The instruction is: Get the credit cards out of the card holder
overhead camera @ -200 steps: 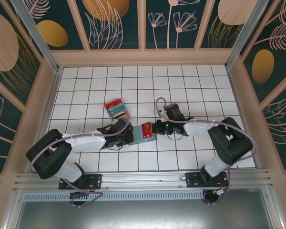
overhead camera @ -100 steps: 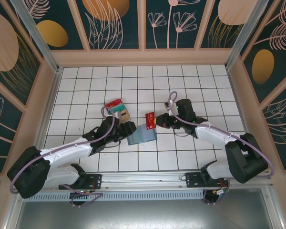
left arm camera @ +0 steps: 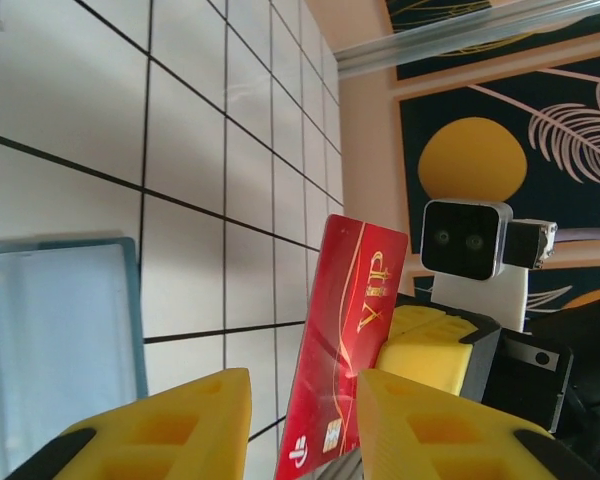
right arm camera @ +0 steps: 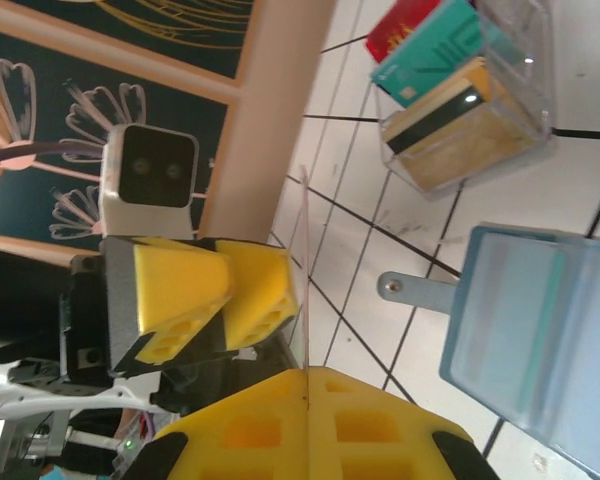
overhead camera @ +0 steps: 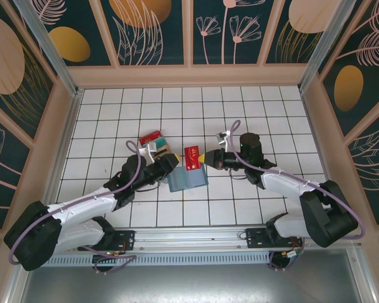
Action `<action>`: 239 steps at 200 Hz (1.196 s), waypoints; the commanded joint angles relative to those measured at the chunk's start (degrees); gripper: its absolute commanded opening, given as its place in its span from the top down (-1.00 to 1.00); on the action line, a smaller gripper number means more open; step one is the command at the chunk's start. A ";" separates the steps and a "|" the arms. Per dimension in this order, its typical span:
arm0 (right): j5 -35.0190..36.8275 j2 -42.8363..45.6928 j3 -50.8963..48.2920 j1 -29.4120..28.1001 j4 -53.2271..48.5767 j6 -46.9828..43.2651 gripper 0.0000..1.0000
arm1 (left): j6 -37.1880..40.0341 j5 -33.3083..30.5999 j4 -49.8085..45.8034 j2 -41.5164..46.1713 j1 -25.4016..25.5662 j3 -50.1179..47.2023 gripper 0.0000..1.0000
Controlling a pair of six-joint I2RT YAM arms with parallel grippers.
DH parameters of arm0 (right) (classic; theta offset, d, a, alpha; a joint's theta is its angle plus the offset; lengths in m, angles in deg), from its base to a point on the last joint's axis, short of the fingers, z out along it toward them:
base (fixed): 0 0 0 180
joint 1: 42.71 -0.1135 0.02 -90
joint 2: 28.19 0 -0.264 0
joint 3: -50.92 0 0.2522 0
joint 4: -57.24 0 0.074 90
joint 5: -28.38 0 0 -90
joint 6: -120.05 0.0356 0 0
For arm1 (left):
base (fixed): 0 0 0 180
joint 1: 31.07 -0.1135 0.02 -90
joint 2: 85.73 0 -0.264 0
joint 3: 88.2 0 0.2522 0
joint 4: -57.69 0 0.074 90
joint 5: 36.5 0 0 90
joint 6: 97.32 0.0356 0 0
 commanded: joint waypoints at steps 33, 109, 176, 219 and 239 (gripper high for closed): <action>-4.17 1.53 -0.91 -0.16 7.95 2.82 1.00 | -2.03 4.74 8.12 -2.77 -0.24 0.46 0.41; -5.26 -0.65 0.05 -1.73 9.51 3.04 1.00 | -1.68 6.49 9.84 -4.64 -0.22 2.03 0.51; -4.48 -1.90 0.63 -1.74 6.09 0.38 0.77 | -1.72 6.22 10.69 -4.53 -0.24 2.53 1.00; -0.71 -0.68 2.09 0.03 -2.44 -4.36 -0.62 | 5.56 2.74 -4.49 -1.52 -0.75 6.78 1.00; 1.00 0.10 3.05 0.45 -5.88 -6.40 -0.79 | 14.39 -1.78 -20.07 -0.50 -1.30 12.80 1.00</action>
